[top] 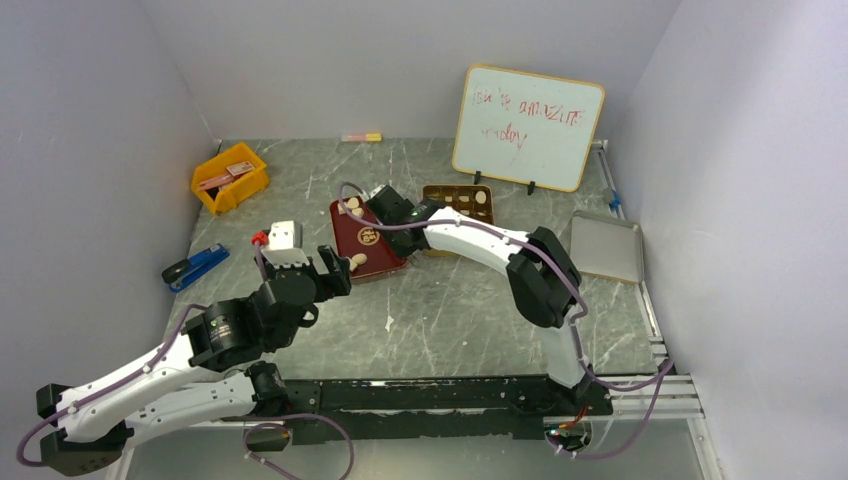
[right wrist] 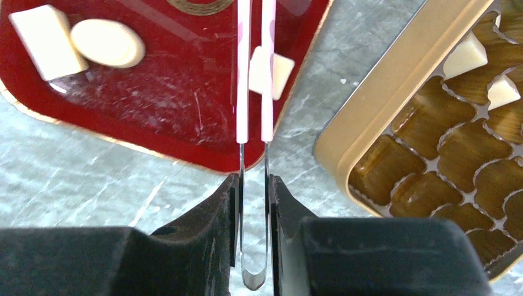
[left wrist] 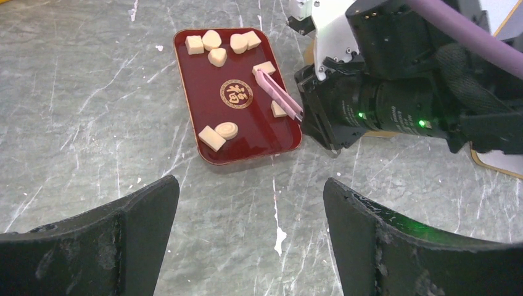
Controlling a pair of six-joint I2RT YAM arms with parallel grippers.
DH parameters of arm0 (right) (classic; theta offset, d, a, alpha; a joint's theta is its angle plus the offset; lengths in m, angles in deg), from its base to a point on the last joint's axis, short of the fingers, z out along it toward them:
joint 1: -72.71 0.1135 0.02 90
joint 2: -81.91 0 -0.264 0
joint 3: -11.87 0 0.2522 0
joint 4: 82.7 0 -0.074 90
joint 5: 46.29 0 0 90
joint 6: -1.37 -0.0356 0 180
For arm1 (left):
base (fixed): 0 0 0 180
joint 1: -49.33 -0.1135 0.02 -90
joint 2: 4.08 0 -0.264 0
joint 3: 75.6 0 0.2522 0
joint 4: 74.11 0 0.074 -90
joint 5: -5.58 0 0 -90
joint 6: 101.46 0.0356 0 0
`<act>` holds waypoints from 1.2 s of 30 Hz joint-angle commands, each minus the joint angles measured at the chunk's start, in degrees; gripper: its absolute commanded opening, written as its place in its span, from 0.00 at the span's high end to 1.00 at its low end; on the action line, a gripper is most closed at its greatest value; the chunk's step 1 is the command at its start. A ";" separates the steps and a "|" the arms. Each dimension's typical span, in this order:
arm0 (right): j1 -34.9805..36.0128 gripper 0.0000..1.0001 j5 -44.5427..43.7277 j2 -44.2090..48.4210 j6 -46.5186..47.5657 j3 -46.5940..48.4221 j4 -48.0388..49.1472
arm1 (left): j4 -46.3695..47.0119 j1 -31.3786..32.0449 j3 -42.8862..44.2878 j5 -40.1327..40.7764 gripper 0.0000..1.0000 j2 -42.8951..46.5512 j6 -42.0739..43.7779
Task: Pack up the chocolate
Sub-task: Pick up the fake chocolate from the plate, then place the fake chocolate on the plate.
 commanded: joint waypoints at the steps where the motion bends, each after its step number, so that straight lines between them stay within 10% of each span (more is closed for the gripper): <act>1: 2.72 0.84 0.13 6.37 -0.27 -1.36 0.94 | 0.96 0.32 0.06 0.66 0.09 -0.34 -0.88; 36: 13.08 0.66 -0.18 9.52 -2.53 -5.09 -0.36 | 1.02 0.27 0.69 0.10 0.09 -0.20 -0.66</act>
